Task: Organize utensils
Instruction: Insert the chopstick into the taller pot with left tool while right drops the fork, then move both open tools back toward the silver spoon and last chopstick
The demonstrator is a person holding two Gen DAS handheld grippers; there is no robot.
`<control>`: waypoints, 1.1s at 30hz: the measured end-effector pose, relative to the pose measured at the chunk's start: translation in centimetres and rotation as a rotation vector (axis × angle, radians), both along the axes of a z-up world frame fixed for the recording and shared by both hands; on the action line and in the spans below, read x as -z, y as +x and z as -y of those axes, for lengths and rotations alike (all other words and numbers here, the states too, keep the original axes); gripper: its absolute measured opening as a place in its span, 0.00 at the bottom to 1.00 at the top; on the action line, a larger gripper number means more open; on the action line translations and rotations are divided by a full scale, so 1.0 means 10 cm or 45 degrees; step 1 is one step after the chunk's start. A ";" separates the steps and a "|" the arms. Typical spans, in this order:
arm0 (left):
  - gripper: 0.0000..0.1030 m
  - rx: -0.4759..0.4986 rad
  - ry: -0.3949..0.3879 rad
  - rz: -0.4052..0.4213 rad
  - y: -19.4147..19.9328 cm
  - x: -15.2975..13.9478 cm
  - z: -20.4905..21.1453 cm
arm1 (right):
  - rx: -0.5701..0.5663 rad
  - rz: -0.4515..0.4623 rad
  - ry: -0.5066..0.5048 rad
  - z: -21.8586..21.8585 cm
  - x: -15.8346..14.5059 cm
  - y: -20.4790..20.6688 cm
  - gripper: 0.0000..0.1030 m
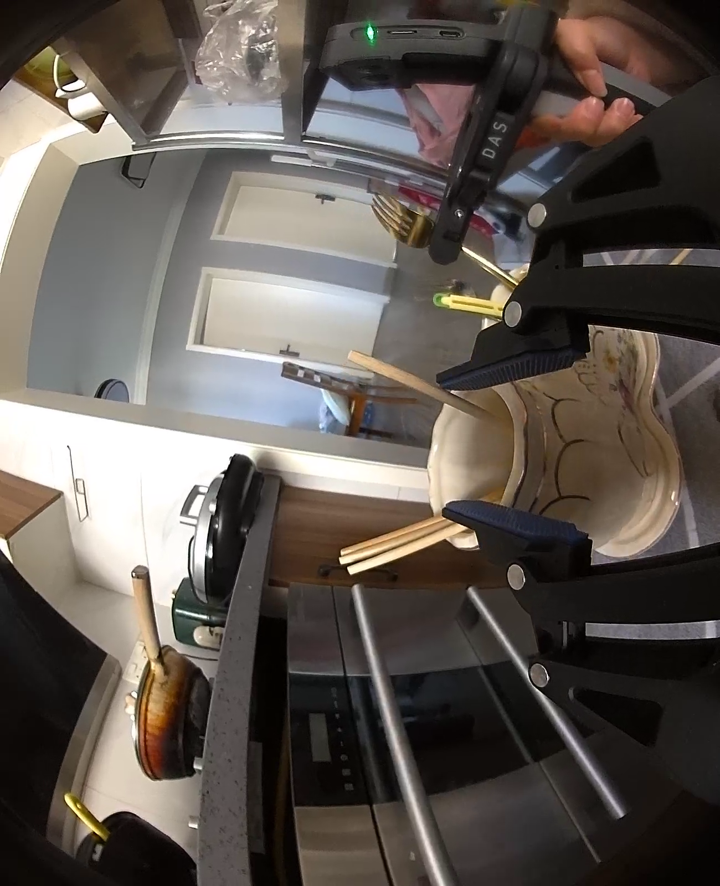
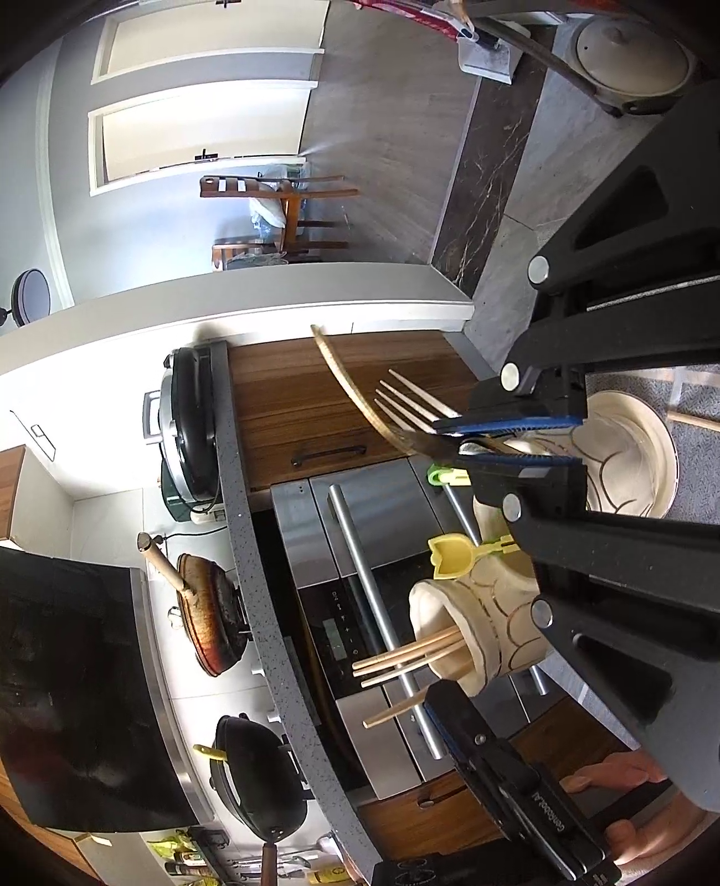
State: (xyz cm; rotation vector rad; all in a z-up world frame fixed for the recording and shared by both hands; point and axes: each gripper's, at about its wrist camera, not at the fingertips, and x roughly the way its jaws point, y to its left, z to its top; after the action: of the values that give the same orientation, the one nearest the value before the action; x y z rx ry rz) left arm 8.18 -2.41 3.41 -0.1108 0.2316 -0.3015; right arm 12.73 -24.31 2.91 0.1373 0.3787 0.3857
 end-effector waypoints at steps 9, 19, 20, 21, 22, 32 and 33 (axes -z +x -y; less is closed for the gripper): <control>0.56 -0.020 0.016 0.003 -0.09 -0.01 -0.01 | -0.010 -0.021 -0.002 0.01 0.01 -0.01 0.37; 0.89 -0.074 -0.004 -0.076 -0.36 0.09 -0.15 | 0.019 -0.058 0.016 0.23 0.10 -0.34 0.75; 0.90 -0.079 -0.010 -0.093 -0.39 0.12 -0.17 | 0.018 -0.066 0.014 0.25 0.12 -0.38 0.79; 0.91 -0.083 -0.013 -0.109 -0.43 0.15 -0.19 | 0.013 -0.076 0.013 0.27 0.14 -0.42 0.81; 0.91 -0.085 -0.010 -0.122 -0.46 0.17 -0.20 | 0.007 -0.090 0.011 0.28 0.16 -0.47 0.85; 0.94 -0.102 0.022 -0.307 -0.74 0.44 -0.32 | -0.124 -0.252 -0.166 0.04 0.46 -0.82 0.93; 0.94 -0.102 0.023 -0.318 -0.77 0.47 -0.34 | -0.137 -0.276 -0.179 0.00 0.49 -0.84 0.93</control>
State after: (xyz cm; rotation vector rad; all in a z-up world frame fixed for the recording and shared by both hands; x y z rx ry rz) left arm 0.47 1.01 -1.31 -0.1396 0.4760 -0.2054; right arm 4.33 -24.33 -2.04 0.0208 0.6273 0.4507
